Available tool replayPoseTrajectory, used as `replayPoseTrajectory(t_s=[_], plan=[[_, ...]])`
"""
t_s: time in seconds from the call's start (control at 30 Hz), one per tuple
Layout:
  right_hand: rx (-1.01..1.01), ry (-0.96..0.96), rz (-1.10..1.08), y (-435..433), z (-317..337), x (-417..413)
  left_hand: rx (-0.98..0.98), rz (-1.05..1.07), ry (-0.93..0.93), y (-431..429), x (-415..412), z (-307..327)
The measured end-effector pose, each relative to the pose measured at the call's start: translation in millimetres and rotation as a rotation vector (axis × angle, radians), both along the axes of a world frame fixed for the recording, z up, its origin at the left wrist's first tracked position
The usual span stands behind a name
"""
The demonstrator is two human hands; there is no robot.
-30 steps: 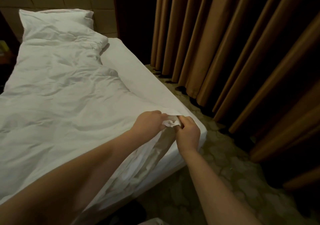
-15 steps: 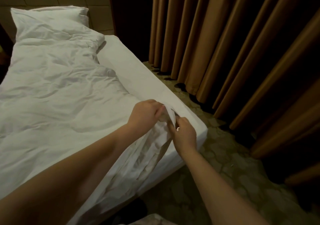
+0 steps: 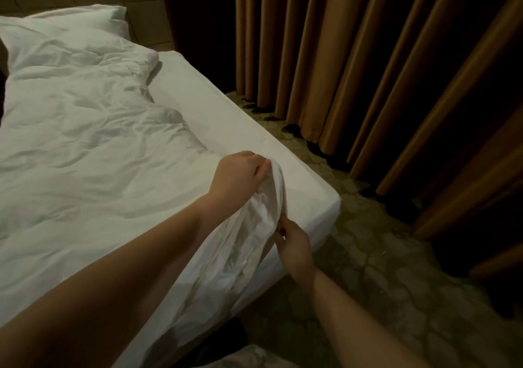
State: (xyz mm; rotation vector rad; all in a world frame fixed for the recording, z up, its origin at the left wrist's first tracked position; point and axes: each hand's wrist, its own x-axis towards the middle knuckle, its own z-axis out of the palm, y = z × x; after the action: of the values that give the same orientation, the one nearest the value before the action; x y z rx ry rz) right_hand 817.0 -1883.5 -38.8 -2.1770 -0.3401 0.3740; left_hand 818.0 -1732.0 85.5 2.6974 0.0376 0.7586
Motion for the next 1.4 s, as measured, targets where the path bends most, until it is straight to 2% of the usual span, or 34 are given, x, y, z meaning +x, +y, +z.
replayPoseTrajectory(t_s=[0.07, 0.13, 0.23, 0.33, 0.4, 0.47, 0.57, 0.7, 0.8, 0.9, 1.0, 1.07, 1.17, 1.2, 1.33, 1.4], plan=[[-0.227, 0.009, 0.136, 12.7, -19.1, 0.3, -0.003, 0.003, -0.019, -1.7, -2.3, 2.2], [-0.374, 0.087, 0.18, 23.6, -30.3, -1.3, -0.011, 0.031, -0.022, 1.9, -5.1, 8.0], [-0.398, 0.077, 0.195, 18.2, -35.2, -10.1, 0.01, 0.051, 0.017, 11.6, -7.6, 15.3], [-0.375, -0.132, 0.292, -3.3, -35.6, -43.5, 0.006, 0.073, 0.061, 14.8, -9.6, 15.4], [-0.245, -0.252, 0.21, -18.8, -36.2, -68.9, -0.01, 0.091, 0.049, 13.9, -11.9, 16.1], [-0.209, -0.296, 0.064, -28.0, -41.9, -72.2, -0.013, 0.075, 0.05, 9.0, -14.3, 17.9], [-0.391, -0.21, -0.016, -30.3, -46.0, -61.2, -0.013, -0.001, 0.109, -2.9, -21.9, 13.1], [-0.686, -0.174, 0.218, -17.9, -54.8, -60.2, -0.023, -0.024, 0.132, -8.1, -35.3, -1.3], [-0.735, -0.102, 0.309, -14.6, -59.0, -63.8, -0.016, -0.033, 0.144, -9.5, -40.3, 2.8], [-0.698, -0.099, 0.327, -13.4, -62.0, -65.6, -0.027, -0.014, 0.126, -8.6, -44.6, 7.4], [-0.566, -0.066, 0.229, -13.3, -70.1, -67.9, -0.025, -0.001, 0.098, -3.6, -48.8, 10.3], [-0.387, -0.002, 0.02, -13.5, -78.3, -72.2, -0.008, 0.003, 0.078, 1.1, -50.6, 14.6], [-0.069, 0.173, -0.441, -5.3, -85.4, -80.4, 0.009, 0.034, 0.075, 6.9, -53.8, 22.6], [0.004, 0.238, -0.519, -0.1, -86.8, -81.2, 0.012, 0.037, 0.059, 8.2, -54.6, 24.3], [0.313, 0.509, -0.431, 29.0, -79.8, -78.3, 0.006, 0.014, 0.043, 13.2, -54.1, 28.5], [0.354, 0.557, -0.359, 41.4, -78.0, -81.1, 0.024, 0.003, 0.074, 17.5, -52.8, 28.6]])
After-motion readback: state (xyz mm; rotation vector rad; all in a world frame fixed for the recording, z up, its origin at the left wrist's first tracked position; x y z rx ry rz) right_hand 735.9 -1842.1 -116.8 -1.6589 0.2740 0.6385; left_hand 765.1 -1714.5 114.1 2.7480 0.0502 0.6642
